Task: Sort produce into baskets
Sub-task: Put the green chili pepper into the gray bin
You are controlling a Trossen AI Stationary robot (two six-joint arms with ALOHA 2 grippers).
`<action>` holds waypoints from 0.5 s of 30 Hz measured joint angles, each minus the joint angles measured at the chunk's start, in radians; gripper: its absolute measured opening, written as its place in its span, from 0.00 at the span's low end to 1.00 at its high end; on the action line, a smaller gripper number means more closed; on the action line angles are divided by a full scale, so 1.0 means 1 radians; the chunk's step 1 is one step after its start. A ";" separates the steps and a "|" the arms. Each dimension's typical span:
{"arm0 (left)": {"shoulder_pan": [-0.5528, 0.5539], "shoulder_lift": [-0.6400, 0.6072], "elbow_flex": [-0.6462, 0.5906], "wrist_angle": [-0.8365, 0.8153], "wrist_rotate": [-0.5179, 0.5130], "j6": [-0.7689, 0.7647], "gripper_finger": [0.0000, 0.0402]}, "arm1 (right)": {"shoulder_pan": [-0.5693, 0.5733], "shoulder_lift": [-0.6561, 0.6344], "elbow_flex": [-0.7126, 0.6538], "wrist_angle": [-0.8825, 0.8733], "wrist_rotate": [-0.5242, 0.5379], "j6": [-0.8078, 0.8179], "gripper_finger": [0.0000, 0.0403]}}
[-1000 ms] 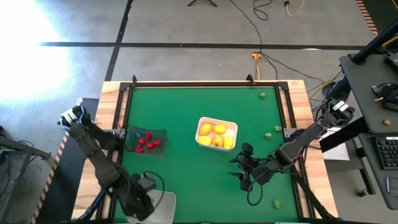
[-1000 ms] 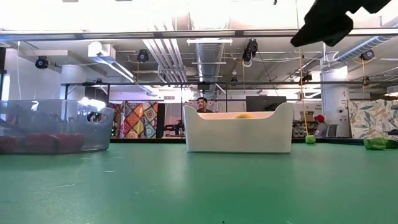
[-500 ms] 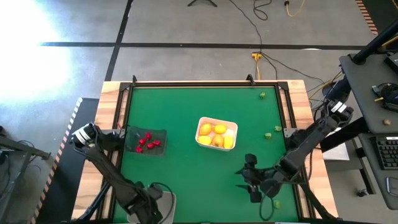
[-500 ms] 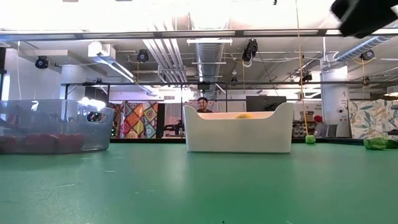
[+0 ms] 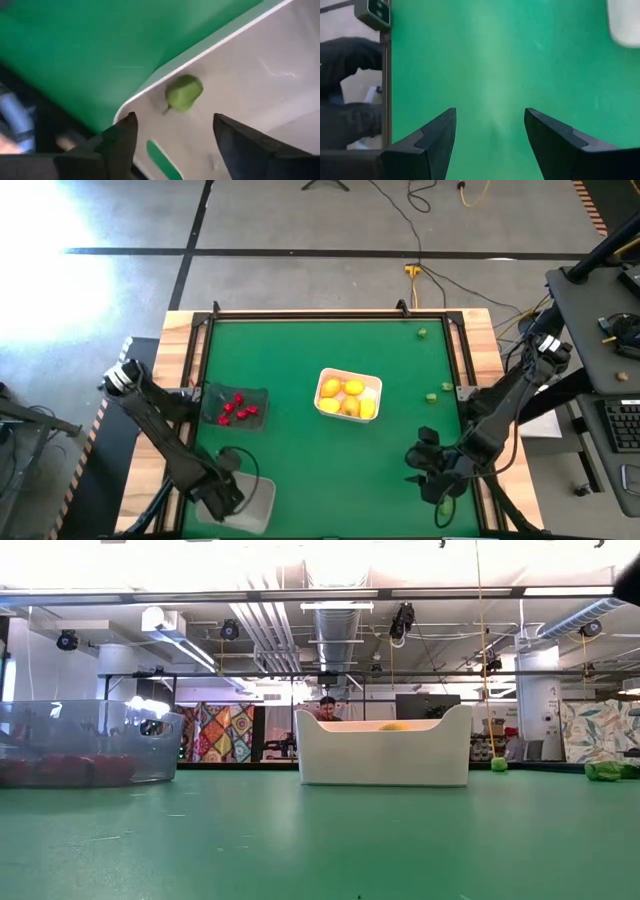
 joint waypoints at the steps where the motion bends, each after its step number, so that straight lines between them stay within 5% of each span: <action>1: 0.000 -0.031 -0.013 -0.021 -0.001 -0.016 0.62 | 0.004 0.000 0.000 -0.012 -0.013 0.024 0.56; 8: 0.000 -0.216 0.025 0.016 -0.193 -0.055 0.68 | 0.038 0.000 0.000 -0.067 -0.064 0.171 0.56; 11: -0.002 -0.244 0.084 0.026 -0.481 -0.008 0.67 | 0.039 0.003 0.000 -0.067 -0.102 0.202 0.56; 15: 0.024 -0.234 0.117 0.187 -0.866 0.289 0.66 | 0.048 0.034 0.000 -0.071 -0.214 0.322 0.56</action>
